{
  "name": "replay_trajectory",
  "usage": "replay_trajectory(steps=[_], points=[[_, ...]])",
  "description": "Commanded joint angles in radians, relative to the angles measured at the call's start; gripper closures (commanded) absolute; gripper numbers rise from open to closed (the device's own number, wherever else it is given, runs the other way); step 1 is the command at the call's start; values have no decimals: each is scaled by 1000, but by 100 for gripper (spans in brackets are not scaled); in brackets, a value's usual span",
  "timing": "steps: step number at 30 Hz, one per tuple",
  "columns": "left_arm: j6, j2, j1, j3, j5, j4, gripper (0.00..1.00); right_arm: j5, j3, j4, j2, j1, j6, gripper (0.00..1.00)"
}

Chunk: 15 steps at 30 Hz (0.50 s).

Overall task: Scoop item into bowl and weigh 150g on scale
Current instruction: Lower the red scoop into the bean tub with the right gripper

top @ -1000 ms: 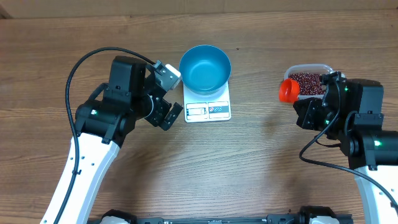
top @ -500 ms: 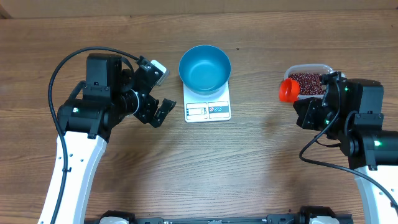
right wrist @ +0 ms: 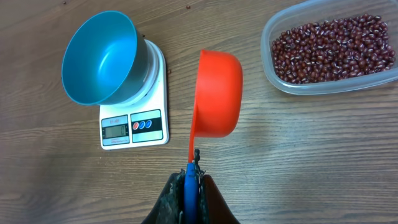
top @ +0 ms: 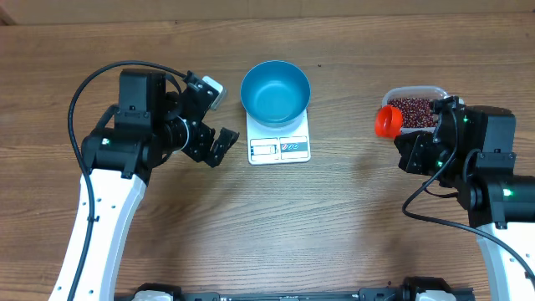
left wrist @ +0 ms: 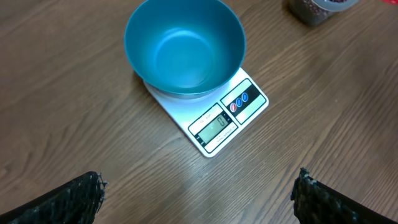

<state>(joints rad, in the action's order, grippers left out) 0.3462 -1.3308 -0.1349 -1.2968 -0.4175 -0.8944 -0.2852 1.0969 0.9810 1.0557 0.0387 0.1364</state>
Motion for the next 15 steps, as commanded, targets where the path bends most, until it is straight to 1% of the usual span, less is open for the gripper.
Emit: replay_trajectory(steps=[1, 15], points=[[-40, -17, 3, 2, 6, 5, 0, -8, 23, -6, -6, 2, -7, 96], [-33, -23, 3, 2, 29, 11, 0, -8, 23, -6, -6, 2, -8, 96]])
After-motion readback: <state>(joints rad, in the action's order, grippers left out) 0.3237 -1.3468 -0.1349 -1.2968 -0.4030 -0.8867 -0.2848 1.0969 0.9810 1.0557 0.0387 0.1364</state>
